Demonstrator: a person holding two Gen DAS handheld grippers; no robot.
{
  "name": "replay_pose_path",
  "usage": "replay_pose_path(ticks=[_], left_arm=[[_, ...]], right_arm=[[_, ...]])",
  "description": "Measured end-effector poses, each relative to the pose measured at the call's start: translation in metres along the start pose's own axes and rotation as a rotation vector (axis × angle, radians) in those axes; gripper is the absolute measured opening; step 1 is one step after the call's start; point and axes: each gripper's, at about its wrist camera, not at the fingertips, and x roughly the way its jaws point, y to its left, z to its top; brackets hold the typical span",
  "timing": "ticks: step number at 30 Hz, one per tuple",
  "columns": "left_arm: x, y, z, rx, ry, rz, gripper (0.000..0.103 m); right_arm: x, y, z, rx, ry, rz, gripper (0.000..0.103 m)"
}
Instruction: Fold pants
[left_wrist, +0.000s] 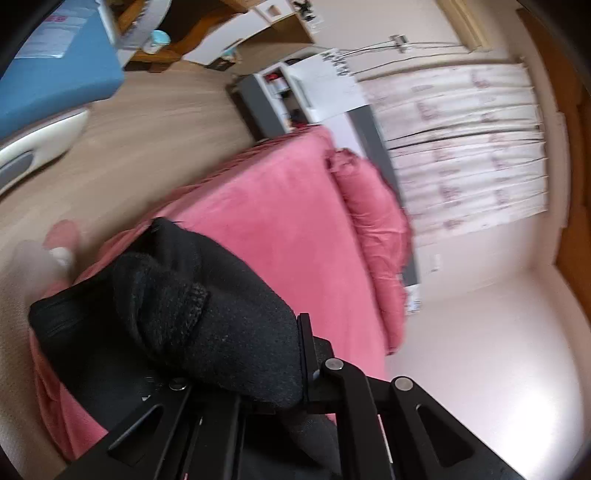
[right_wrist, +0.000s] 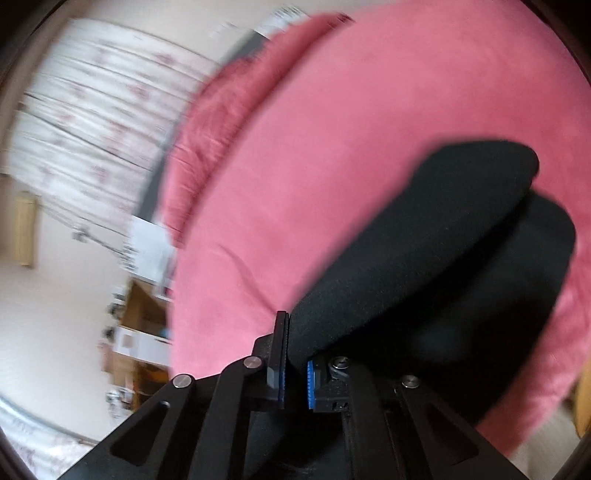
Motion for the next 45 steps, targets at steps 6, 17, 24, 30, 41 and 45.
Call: replay_pose_path(ticks=[6, 17, 24, 30, 41, 45], left_arm=[[-0.020, 0.045, -0.025, 0.035, 0.030, 0.151, 0.006], [0.003, 0.088, -0.037, 0.014, 0.020, 0.227, 0.026], [0.005, 0.088, -0.037, 0.001, 0.004, 0.197, 0.022], [0.012, 0.092, -0.018, -0.036, -0.013, 0.253, 0.006], [0.007, 0.108, -0.015, -0.029, -0.030, 0.308, 0.006], [0.004, 0.103, -0.018, 0.003, -0.035, 0.350, 0.013]], right_arm=[[-0.006, -0.029, -0.031, -0.052, 0.065, -0.103, 0.008], [0.004, -0.101, -0.060, 0.151, 0.073, -0.059, 0.036], [-0.017, -0.118, -0.025, 0.243, -0.071, -0.051, 0.046], [-0.011, -0.119, 0.018, 0.277, -0.057, -0.128, 0.009], [-0.008, -0.126, 0.001, 0.130, -0.013, -0.257, 0.008], [-0.018, -0.124, 0.003, 0.113, -0.019, -0.289, 0.014]])
